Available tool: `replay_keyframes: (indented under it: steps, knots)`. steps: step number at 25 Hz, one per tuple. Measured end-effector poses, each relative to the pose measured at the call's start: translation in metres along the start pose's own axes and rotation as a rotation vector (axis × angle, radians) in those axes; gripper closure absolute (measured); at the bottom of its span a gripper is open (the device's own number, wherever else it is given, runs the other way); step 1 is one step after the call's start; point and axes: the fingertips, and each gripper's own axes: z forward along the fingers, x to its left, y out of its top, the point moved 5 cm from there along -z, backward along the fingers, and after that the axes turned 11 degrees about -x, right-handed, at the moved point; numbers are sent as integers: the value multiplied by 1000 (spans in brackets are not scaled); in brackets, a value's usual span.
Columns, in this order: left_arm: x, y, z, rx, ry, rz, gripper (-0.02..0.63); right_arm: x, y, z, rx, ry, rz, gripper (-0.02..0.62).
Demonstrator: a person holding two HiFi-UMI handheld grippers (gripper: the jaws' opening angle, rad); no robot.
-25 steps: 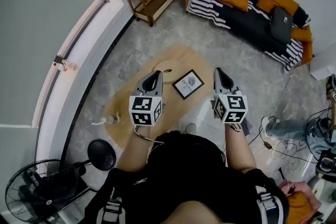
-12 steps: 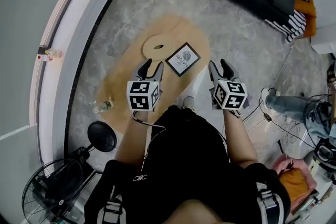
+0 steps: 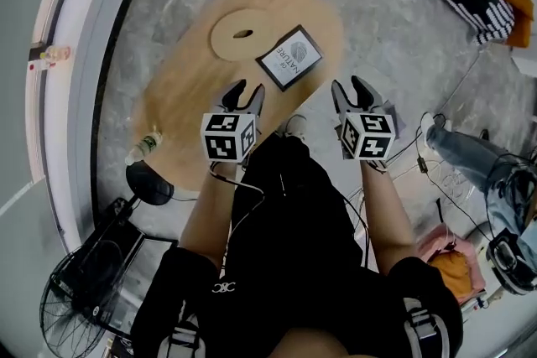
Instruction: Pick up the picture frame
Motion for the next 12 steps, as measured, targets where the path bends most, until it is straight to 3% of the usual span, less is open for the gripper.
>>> replay_keyframes:
  steps: [6,12]
  knots:
    - [26,-60,62,63,20,-78,426,-34,-45,79,75,80,-56,406]
    - [54,-128,117,111,47,-200,426,-54,-89,163,149,181,-225,408]
